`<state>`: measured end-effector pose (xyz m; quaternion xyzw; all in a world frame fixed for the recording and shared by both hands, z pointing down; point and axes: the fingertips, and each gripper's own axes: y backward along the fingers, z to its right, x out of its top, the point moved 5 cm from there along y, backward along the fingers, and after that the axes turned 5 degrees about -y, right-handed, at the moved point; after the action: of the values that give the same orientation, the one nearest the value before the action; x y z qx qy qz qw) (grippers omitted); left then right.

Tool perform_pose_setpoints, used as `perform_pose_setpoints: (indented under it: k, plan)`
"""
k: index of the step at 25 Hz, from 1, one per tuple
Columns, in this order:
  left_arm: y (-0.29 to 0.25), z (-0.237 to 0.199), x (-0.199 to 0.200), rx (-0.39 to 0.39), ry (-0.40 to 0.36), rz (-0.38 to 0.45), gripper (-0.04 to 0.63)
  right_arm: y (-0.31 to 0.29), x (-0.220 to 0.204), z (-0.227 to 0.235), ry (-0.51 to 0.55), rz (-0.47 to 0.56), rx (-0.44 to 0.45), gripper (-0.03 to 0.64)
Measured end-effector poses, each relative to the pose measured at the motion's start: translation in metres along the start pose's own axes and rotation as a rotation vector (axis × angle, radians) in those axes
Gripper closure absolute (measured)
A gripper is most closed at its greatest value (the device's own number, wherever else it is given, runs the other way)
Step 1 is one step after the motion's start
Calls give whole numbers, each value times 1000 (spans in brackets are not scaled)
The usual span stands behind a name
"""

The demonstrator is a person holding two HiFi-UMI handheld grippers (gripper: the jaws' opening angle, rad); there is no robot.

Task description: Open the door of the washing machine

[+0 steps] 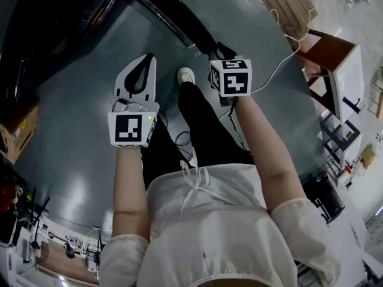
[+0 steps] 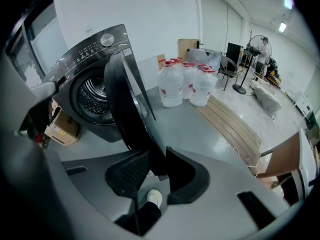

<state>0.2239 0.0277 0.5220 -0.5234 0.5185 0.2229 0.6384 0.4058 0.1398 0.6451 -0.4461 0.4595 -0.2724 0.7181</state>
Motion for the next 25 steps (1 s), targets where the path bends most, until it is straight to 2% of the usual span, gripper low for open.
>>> perform_pose_setpoints:
  k: [10,12,16,19,21,25]
  plan:
    - [-37,14,13,-23,-40,-28,574,-2,36,55,-18,23,-23,517]
    - [-44,15,18,-19,-44,-6,574,-3,43,65,-30,27,-32,518]
    - [-53,17,25,-28,-48,-46,574,-3,54,80,-45,32,-51,540]
    - [-59,14,34,-15,-47,12,574,-4,62,89,-33,27,-64,567]
    - [-60,11,37,-7,-44,24,574,-4,68,93,-20,25,-76,611]
    - [-52,7,49,13,-61,31,574,12,83,93,-20,54,-78,611]
